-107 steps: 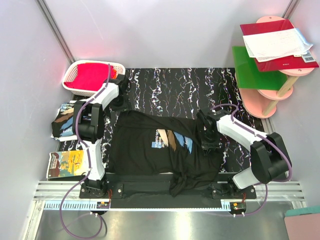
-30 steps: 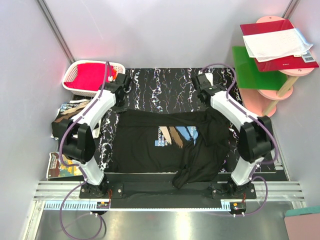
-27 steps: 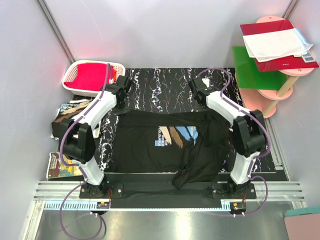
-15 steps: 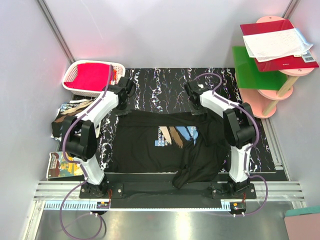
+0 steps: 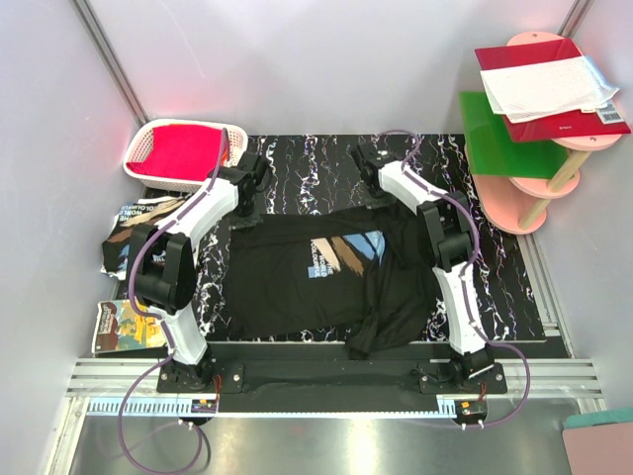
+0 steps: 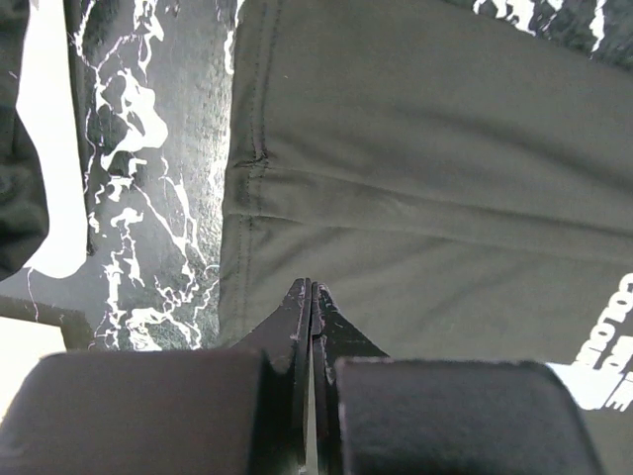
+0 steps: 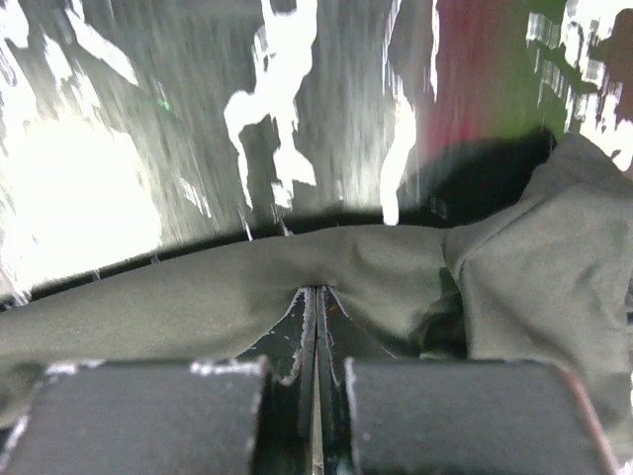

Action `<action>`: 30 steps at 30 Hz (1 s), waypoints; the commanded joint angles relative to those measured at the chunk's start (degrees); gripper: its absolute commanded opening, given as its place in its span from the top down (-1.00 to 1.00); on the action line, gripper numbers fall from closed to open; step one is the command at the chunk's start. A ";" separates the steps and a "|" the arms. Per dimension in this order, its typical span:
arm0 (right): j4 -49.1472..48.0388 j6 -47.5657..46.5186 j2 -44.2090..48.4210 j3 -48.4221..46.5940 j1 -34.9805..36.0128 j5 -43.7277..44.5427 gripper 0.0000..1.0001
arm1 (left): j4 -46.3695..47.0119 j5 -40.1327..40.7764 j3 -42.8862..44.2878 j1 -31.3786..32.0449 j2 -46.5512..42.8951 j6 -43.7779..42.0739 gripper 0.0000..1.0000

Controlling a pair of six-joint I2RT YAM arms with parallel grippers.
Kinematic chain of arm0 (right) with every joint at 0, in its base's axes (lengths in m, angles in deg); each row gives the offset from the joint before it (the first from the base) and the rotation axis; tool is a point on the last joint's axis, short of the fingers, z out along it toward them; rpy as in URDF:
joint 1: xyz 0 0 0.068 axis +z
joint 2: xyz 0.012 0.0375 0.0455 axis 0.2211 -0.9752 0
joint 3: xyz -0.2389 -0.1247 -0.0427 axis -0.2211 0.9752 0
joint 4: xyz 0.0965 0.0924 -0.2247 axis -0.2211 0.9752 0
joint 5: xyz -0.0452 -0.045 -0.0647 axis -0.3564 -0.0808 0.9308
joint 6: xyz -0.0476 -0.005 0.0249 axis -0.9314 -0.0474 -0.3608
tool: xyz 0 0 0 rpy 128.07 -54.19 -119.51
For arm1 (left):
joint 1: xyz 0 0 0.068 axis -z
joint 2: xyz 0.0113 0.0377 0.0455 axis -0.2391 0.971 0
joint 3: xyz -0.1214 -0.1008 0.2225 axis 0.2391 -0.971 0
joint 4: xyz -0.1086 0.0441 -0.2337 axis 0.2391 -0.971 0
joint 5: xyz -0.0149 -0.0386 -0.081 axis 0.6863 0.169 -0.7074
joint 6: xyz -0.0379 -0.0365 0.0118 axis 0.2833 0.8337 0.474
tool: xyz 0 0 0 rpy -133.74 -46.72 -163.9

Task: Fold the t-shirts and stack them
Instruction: Fold the flattened tshirt in 1/3 of the way

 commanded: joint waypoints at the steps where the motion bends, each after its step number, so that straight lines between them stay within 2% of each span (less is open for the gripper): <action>1: 2.47 -1.07 -7.43 -12.50 -2.98 0.36 1.00 | 0.37 -0.93 3.26 0.37 -0.23 0.45 1.00; 6: 4.41 -4.76 -15.77 -28.83 -4.04 0.36 1.00 | 0.37 -2.08 3.96 1.60 0.64 0.89 1.00; 9: 4.41 -5.82 -17.64 -33.26 -4.04 -0.51 1.00 | 0.45 -2.43 4.40 3.27 1.87 1.07 1.00; 11: 4.15 -5.39 -16.42 -32.92 -4.04 -2.61 1.00 | 0.37 -2.17 5.02 4.32 3.53 1.06 1.00; 15: 2.92 -5.12 -7.22 -26.08 -3.95 -4.04 1.00 | -2.17 -1.11 8.87 4.68 10.03 1.15 1.00; 16: 2.83 -5.12 -5.27 -24.93 -3.95 -4.38 0.99 | -3.75 -0.94 12.54 4.77 12.05 1.24 1.00; 20: 2.57 -5.12 7.37 -17.46 -3.95 -7.10 0.80 | -11.48 0.11 21.09 4.77 22.59 2.20 1.00; 23: 1.43 -4.68 15.28 -10.61 -3.95 -10.25 0.71 | -13.86 0.73 25.22 4.68 25.95 1.86 1.00; 24: 1.25 -4.42 16.97 -7.37 -3.95 -11.32 0.55 | -14.74 1.78 27.15 4.68 26.65 1.94 1.00; 26: 1.34 -2.67 21.44 -4.19 -3.95 -14.21 0.47 | -17.37 2.40 29.88 4.07 29.37 1.42 1.00; 27: 1.34 -2.14 22.86 -0.52 -3.95 -15.36 0.35 | -18.52 2.66 33.11 3.72 30.60 1.07 1.00; 30: 1.51 0.15 28.49 8.17 -4.04 -18.79 0.33 | -23.00 4.42 39.88 2.48 35.61 0.19 1.00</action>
